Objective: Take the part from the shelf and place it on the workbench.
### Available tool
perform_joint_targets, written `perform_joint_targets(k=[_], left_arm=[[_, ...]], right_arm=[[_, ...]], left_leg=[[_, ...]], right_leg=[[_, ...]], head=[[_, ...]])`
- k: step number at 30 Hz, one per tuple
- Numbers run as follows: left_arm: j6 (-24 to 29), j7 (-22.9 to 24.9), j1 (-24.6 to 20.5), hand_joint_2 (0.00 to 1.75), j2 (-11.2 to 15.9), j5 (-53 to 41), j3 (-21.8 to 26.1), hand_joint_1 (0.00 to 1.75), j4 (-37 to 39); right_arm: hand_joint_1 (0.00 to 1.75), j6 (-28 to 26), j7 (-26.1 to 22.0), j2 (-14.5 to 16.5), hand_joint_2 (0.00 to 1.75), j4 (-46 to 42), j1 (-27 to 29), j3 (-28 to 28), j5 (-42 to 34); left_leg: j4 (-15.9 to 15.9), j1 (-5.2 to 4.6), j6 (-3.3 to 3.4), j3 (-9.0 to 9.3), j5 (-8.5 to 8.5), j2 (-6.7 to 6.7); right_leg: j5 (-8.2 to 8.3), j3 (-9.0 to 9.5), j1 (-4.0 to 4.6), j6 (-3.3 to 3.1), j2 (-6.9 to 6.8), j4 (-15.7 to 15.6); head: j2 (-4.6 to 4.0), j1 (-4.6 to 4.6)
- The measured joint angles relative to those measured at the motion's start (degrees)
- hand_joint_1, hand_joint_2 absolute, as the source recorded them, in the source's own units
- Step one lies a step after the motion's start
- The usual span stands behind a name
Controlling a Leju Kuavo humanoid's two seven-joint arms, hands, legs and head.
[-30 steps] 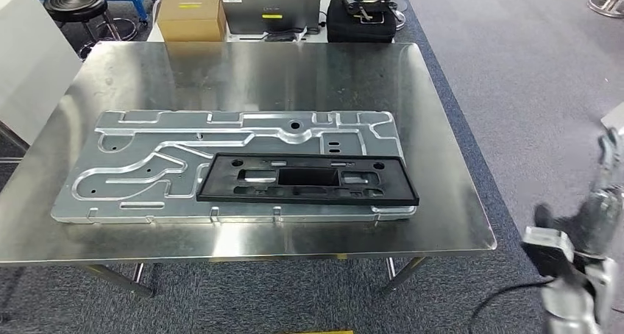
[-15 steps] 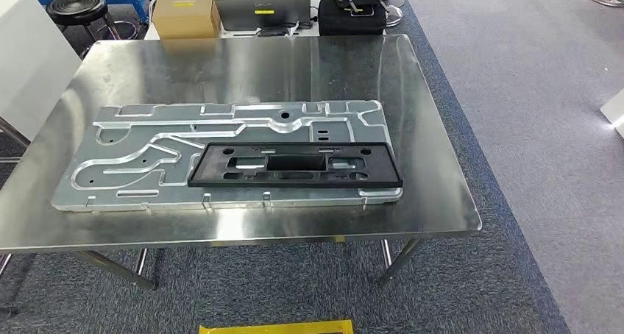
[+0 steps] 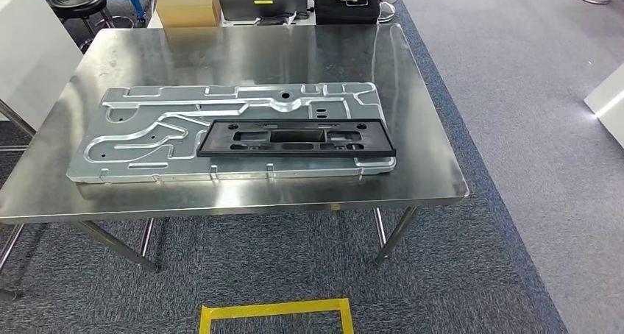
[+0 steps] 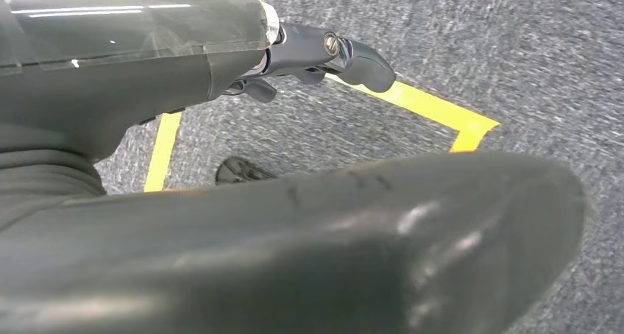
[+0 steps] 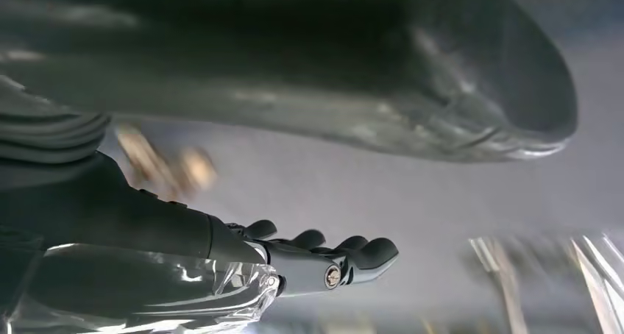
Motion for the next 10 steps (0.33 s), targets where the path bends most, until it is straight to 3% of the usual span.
perform_joint_targets(k=[1,2,4,5,6,8,9,10], left_arm=[[-0.2,0.1,-0.1,0.0,0.0,-0.3,0.1,0.0,0.0],[-0.3,0.2,-0.1,0.0,-0.1,-0.6,0.1,0.0,0.0],[-0.5,0.7,-0.1,0.0,-0.1,-1.3,0.2,0.0,0.0],[-0.6,1.0,-0.1,0.0,-0.1,-1.6,0.2,0.0,0.0],[-0.7,1.3,-0.1,0.0,-0.1,-1.9,0.2,0.0,0.0],[-0.9,1.6,-0.1,0.0,-0.1,-2.2,0.2,0.0,0.0],[-1.0,1.7,-0.1,0.0,-0.2,-2.3,0.2,0.0,0.0],[-1.1,1.8,-0.2,0.0,-0.2,-2.4,0.2,0.0,0.0]], right_arm=[[0.0,1.1,2.2,0.1,0.0,2.6,-0.3,-0.3,0.0],[0.0,2.1,4.7,0.3,0.0,5.1,-0.5,-0.6,0.0],[0.0,3.9,9.9,0.8,0.0,10.2,-0.6,-1.2,0.6],[0.0,4.6,12.1,1.1,0.0,12.6,-0.7,-1.3,1.3],[0.0,5.1,13.7,1.4,0.0,14.9,-0.9,-1.4,1.9],[0.0,5.5,15.3,2.1,0.0,18.6,-1.0,-1.4,2.8],[0.0,5.6,15.7,2.4,0.0,20.0,-1.0,-1.4,3.1],[0.0,5.6,15.9,2.5,0.0,20.7,-1.0,-1.4,3.2]], left_leg=[[0.1,-0.01,-0.41,-0.25,0.41,0.03],[0.1,0.02,-0.83,-0.4,0.83,0.06],[0.2,0.23,-1.67,-0.67,1.29,0.02],[1.0,0.32,-1.96,-1.06,0.27,-0.04],[2.7,0.4,-2.17,-1.74,-1.91,-0.1],[9.3,0.48,-2.32,-3.51,-8.2,-0.15],[12.9,0.48,-2.37,-4.11,-10.46,-0.16],[14.8,0.48,-2.39,-4.43,-11.55,-0.16]], right_leg=[[-0.72,1.68,0.18,-0.44,0.05,-2.7],[-1.18,2.19,0.46,-0.98,0.08,-3.9],[-0.45,1.51,0.63,-2.21,-0.13,-4.2],[0.13,0.98,0.65,-2.85,-0.26,-4.2],[0.82,0.29,0.66,-3.43,-0.38,-4.3],[2.2,-1.46,0.94,-4.15,-0.47,-4.3],[2.92,-2.41,1.14,-4.29,-0.48,-4.2],[3.28,-2.9,1.24,-4.35,-0.49,-4.2]], head=[[0.0,0.0],[0.0,0.0],[0.0,0.0],[0.0,0.0],[0.0,-0.01],[0.0,-0.02],[0.0,-0.02],[0.0,-0.02]])
